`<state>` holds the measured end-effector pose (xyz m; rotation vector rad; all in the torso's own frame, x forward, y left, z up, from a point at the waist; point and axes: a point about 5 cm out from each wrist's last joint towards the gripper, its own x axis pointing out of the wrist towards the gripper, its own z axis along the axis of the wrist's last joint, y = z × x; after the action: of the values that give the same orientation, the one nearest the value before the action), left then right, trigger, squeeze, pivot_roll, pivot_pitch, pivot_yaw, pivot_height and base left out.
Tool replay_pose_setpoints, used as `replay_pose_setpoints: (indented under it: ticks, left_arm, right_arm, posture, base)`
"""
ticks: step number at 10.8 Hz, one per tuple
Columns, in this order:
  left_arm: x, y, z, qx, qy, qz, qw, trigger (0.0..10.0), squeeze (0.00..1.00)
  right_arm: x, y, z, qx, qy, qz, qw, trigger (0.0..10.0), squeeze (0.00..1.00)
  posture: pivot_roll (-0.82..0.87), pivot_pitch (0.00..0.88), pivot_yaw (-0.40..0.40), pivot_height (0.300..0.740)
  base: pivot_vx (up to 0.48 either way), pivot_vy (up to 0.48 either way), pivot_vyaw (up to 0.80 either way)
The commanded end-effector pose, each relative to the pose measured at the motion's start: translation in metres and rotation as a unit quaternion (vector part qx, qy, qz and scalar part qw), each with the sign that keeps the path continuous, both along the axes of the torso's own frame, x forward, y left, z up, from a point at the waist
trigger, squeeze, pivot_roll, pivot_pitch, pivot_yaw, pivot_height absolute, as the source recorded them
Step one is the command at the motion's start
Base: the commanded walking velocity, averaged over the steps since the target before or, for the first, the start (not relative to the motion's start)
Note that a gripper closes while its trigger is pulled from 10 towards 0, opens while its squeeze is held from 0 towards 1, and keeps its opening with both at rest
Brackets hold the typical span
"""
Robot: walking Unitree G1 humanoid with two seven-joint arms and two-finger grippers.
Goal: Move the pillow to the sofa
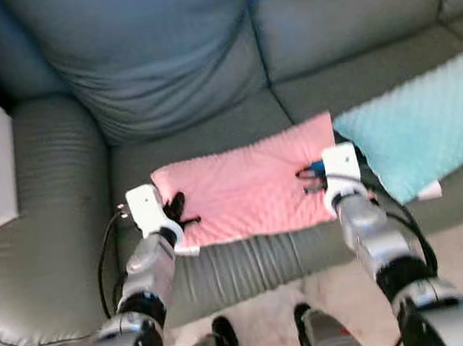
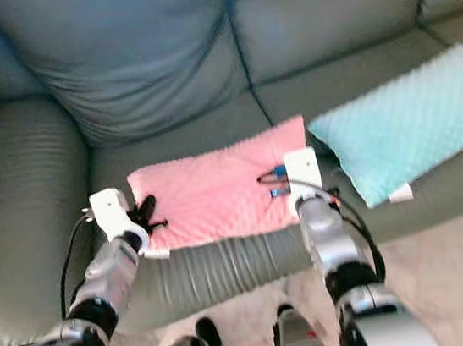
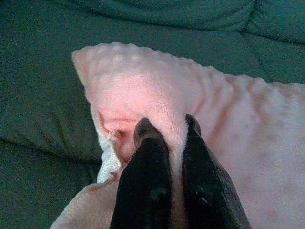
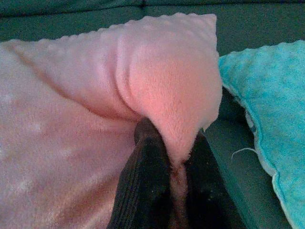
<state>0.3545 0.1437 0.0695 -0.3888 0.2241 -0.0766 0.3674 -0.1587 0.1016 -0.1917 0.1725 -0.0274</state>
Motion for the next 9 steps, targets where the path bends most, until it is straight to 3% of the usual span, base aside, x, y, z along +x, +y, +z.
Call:
replay_pose_setpoints:
  ticks: [1, 4, 9]
  left_arm:
    - [-0.006, 0.01, -0.01, -0.007, 0.027, 0.025, 0.999, 10.0, 0.0]
    - [-0.007, 0.019, -0.012, -0.003, 0.035, 0.066, 0.997, 10.0, 0.0]
    - [-0.003, 0.018, -0.008, -0.003, 0.028, 0.064, 0.998, 10.0, 0.0]
  right_arm:
    - [-0.002, 0.0, -0.006, 0.003, 0.007, -0.011, 1.0, 10.0, 0.0]
    - [0.004, -0.002, 0.001, 0.0, -0.004, -0.012, 1.0, 10.0, 0.0]
    - [0.01, -0.003, 0.011, -0.004, -0.035, -0.015, 0.999, 10.0, 0.0]
  posture:
    - [-0.27, 0.425, 0.13, 0.74]
    - [-0.28, 0.439, 0.115, 0.74]
    - [-0.26, 0.451, 0.116, 0.74]
  base:
    - [0.0, 0.0, 0.0]
    - [0.0, 0.0, 0.0]
    - [0.0, 0.0, 0.0]
